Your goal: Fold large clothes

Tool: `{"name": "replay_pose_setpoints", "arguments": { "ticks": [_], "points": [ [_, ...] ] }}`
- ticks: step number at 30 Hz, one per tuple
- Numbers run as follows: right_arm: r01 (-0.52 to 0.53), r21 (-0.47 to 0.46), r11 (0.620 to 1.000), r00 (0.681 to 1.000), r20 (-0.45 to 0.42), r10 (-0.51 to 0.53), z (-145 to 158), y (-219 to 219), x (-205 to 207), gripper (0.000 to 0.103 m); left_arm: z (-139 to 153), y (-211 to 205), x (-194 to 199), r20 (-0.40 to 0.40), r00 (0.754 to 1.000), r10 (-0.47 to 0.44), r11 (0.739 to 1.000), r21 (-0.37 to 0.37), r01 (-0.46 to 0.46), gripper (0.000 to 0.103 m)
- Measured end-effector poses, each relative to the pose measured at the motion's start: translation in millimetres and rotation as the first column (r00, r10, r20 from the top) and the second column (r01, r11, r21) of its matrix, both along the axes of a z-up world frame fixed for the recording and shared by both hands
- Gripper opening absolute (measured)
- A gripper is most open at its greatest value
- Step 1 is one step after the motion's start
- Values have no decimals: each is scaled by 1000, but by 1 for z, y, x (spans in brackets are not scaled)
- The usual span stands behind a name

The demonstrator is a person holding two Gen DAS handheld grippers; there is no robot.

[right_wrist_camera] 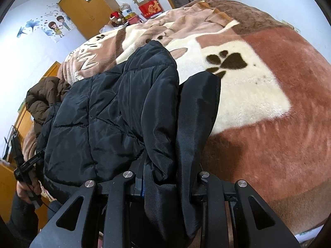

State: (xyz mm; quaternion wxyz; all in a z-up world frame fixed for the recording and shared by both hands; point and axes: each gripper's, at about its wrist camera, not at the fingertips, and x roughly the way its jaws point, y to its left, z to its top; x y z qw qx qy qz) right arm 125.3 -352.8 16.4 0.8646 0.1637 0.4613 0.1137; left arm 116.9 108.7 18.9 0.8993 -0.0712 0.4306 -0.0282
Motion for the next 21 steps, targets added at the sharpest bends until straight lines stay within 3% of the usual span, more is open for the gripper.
{"name": "replay_pose_setpoints", "arguments": {
  "ticks": [10,21],
  "points": [
    [-56,16,998,997,50,55,13,35,40,27,15,37,23,37,999,32,999,-3,-32,27],
    [-87,39,995,991,106,82,23,92,139,27,35,99,109,98,993,67,998,14,-69,27]
  ]
}}
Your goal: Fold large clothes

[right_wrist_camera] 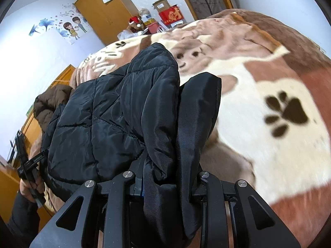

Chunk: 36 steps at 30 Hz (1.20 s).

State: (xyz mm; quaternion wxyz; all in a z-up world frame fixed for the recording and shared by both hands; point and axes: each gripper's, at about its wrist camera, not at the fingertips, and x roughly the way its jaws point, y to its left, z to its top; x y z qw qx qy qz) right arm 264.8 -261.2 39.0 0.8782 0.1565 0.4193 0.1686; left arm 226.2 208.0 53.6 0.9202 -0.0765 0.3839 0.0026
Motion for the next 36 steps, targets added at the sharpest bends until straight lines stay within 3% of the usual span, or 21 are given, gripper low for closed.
{"name": "replay_pose_setpoints", "arguments": {
  "ticks": [5,9,14,17,19,23,30,33,36],
  "points": [
    [-8,-7,1000,1000,24,8,1,19,46,27,2,21,45,35,999,4,1000,9,-5,27],
    [-18,-36,999,1000,12,18,-13,33,80,28,-14,31,82,26,1000,4,1000,24,-5,27],
    [10,-75,997,996,-90,-16,-65,40,104,33,-61,42,114,-43,998,35,999,31,-34,31],
    [67,-32,997,983,-168,-72,-99,26,104,51,-104,53,122,-131,986,104,995,16,-103,40],
    [87,2,996,982,-171,-85,-103,17,99,64,-116,63,117,-133,981,138,989,-34,-144,48],
    [84,-33,996,985,-151,-88,-77,9,84,64,-107,70,104,-123,981,151,984,-73,-161,55],
    [120,-148,982,992,58,-113,-18,19,75,64,-58,79,86,-10,970,243,970,-16,-243,58],
    [57,-207,977,997,68,-44,-17,48,95,64,-46,61,104,28,978,206,978,-21,-205,58],
    [19,-277,961,1000,0,-20,-41,70,123,57,-56,34,131,18,992,128,991,33,-129,58]
  ]
}}
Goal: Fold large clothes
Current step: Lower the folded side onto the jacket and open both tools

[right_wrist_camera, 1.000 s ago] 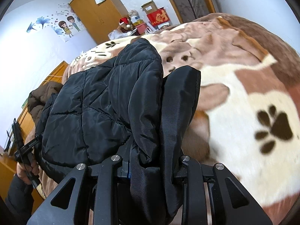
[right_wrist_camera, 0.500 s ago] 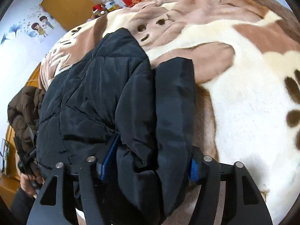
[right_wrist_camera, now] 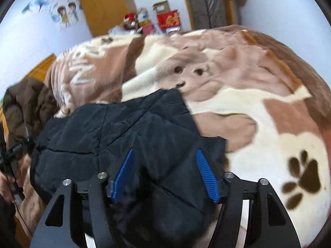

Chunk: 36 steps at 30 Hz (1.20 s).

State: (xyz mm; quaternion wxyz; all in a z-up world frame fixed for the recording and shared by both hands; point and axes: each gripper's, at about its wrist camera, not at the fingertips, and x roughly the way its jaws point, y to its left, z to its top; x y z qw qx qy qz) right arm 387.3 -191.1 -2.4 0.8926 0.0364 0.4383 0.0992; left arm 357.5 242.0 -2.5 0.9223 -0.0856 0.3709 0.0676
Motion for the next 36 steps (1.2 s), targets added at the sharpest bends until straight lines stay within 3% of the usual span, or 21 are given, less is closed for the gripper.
{"name": "replay_pose_setpoints", "arguments": {
  "ticks": [3,7,11,14,17,20,22,25,27,32,36],
  "points": [
    [12,-49,999,998,-56,-14,-36,0,14,55,-35,-17,24,-77,997,-31,995,96,38,63],
    [22,-67,998,999,-39,-25,-46,-1,10,55,-50,-8,31,-49,999,-3,998,58,6,70],
    [41,-62,997,998,-43,-43,-38,-1,7,55,-46,-10,30,-63,998,-7,997,76,11,70],
    [57,-46,997,998,-11,-58,-15,-3,-8,55,-26,-10,10,-47,999,-13,999,44,15,69],
    [41,-5,999,997,61,-40,12,-5,-48,55,-3,-12,-28,29,999,-23,1000,15,22,69],
    [27,-4,1000,997,68,-27,14,-5,-78,55,7,-21,-76,92,995,-38,998,-39,42,69],
    [17,-39,999,1000,18,-17,-3,-2,-85,55,-2,-28,-93,77,996,-53,997,-49,57,69],
    [0,-58,998,998,-56,-3,-32,-2,-77,55,-36,-39,-91,-35,998,-60,997,-40,59,69],
    [-3,-62,998,998,-69,-2,-33,-2,-73,55,-48,-41,-87,-65,997,-53,998,-47,50,69],
    [-3,-75,997,999,-49,-1,-13,-1,-91,55,-33,-45,-91,-79,996,-32,999,-26,30,67],
    [1,-49,999,1000,-15,-2,5,-4,-127,55,-13,-57,-120,-64,997,-41,999,-34,39,67]
  ]
}}
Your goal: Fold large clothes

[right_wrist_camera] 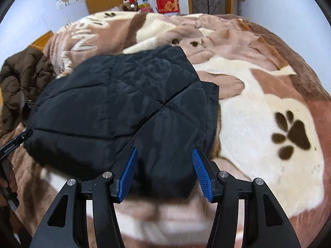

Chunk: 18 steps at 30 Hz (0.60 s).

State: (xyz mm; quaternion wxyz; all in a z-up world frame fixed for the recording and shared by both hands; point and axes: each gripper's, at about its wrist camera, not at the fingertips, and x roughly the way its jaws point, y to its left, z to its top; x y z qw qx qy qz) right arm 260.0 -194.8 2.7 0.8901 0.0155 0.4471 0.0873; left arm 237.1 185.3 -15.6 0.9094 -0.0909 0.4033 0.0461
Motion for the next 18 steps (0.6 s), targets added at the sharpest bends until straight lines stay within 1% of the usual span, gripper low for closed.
{"name": "replay_pose_setpoints", "arguments": {
  "ticks": [4,6,9,11,14,18],
  "points": [
    [-13,30,999,999,37,11,21,4,-48,56,26,-23,-45,26,999,-23,1000,6,23,68],
    [-25,26,999,998,55,23,30,9,-70,56,37,-36,-66,28,999,-33,999,8,32,68],
    [-45,22,999,995,85,43,42,15,-105,56,49,-54,-99,38,998,-44,999,-8,44,68],
    [-63,17,998,994,96,61,47,19,-126,56,54,-66,-118,38,998,-45,999,-5,45,68],
    [-96,-1,995,989,116,96,52,25,-157,56,60,-80,-148,41,998,-45,999,-22,46,68],
    [-123,-22,992,984,123,125,53,30,-189,57,62,-93,-182,27,998,-51,998,-21,51,68]
  ]
}}
